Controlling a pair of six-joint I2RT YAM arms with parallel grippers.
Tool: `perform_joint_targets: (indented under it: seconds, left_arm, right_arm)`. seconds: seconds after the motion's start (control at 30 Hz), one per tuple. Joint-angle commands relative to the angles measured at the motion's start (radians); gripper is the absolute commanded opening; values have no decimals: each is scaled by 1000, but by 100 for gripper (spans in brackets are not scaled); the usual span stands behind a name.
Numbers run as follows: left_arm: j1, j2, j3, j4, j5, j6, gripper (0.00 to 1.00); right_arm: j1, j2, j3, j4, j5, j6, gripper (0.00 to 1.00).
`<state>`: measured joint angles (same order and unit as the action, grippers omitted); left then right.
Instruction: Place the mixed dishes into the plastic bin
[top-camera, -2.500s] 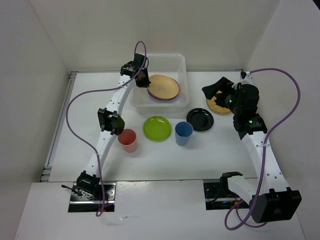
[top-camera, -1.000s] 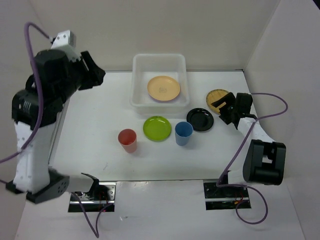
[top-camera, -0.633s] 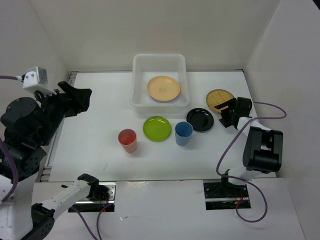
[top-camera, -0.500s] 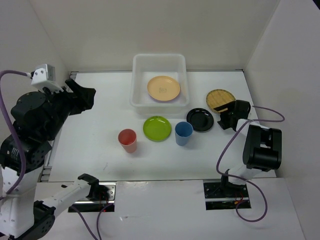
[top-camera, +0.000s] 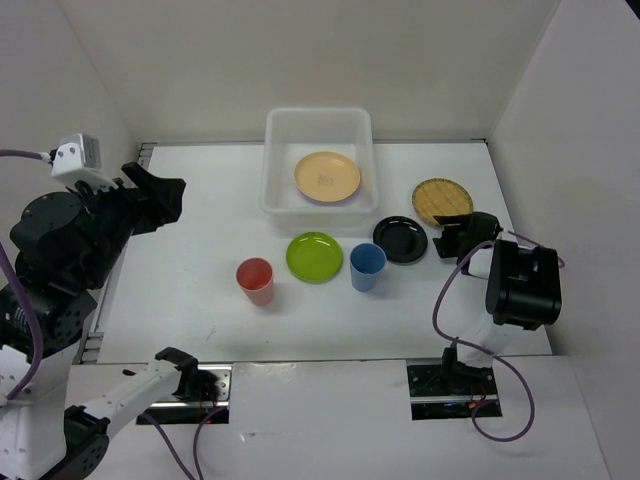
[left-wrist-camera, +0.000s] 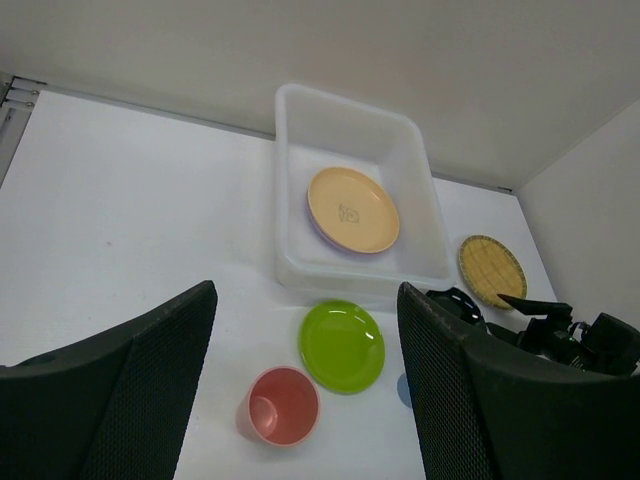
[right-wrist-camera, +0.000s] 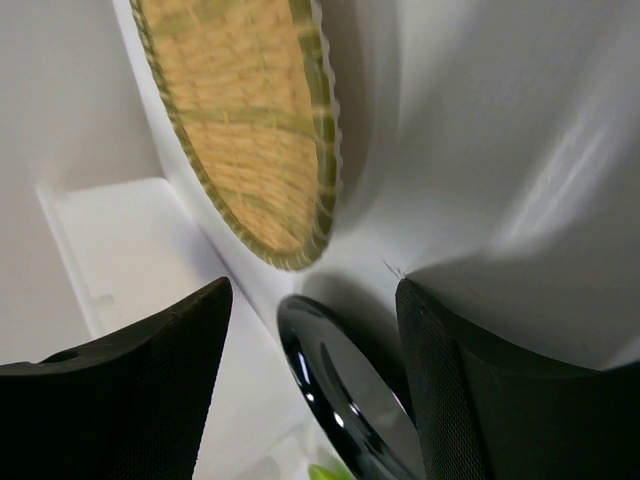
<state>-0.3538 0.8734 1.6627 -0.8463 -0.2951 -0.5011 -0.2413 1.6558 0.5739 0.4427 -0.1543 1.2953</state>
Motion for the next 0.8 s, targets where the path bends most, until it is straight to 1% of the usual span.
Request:
perform_joint_targets:
  seconds: [0.0,0.27,0.57,0.63,0.67,0.7,0.77]
  left_arm:
    - [6,-2,34,16,-18,-1,80]
    - [6,18,34,16,-27,-1,80]
    - [6,27,34,26,-36,-1,80]
    - [6,27,34,26,-36,-1,80]
    - [6,27,34,26,-36,-1,80]
    - [6,27,34,26,-36,-1,80]
    - [6,27,34,26,-36,-1,80]
  right_arm:
    - [-44,73,-2,62,38,42,72]
    - [-96,173,-2,175,-27,62,72]
    - [-96,234,53,197,-17,90,71]
    - [-96,243,63,197,-17,99,68]
    - [-96,243,73,197,-17,99,68]
    - [-96,252,73,197,-17,99,63]
    - [-96,252,83,197,-17,99,59]
